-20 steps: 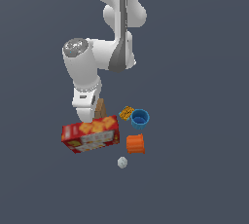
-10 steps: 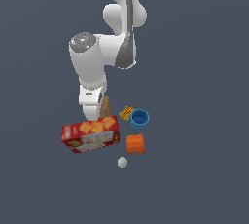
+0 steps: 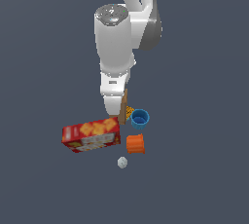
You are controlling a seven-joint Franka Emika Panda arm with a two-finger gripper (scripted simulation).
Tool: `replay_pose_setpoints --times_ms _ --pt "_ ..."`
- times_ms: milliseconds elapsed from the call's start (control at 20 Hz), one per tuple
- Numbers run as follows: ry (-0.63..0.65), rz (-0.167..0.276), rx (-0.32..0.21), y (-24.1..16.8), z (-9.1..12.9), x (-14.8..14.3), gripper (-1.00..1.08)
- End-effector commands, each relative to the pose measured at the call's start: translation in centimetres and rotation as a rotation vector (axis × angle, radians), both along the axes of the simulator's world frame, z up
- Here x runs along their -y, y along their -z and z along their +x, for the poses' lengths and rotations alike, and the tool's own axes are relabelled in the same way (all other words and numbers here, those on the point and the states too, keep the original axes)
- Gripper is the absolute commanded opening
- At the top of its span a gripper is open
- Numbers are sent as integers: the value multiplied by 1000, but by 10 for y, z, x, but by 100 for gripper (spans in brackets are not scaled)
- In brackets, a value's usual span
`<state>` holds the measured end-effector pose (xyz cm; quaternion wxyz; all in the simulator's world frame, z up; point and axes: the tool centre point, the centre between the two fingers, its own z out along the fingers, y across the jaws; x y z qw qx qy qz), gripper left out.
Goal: Pick up a designated object from a clutter of objects.
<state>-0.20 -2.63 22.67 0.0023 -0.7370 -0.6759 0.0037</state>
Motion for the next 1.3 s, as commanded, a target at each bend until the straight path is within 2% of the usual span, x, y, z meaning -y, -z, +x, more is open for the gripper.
replay_pose_setpoints --times_ms 0,650,1250 --pt "0 -1 9 -25 6 -24 -100" --pt "0 0 9 -126 32 -146 -100" --pt "2 2 9 -190 52 -222 -100"
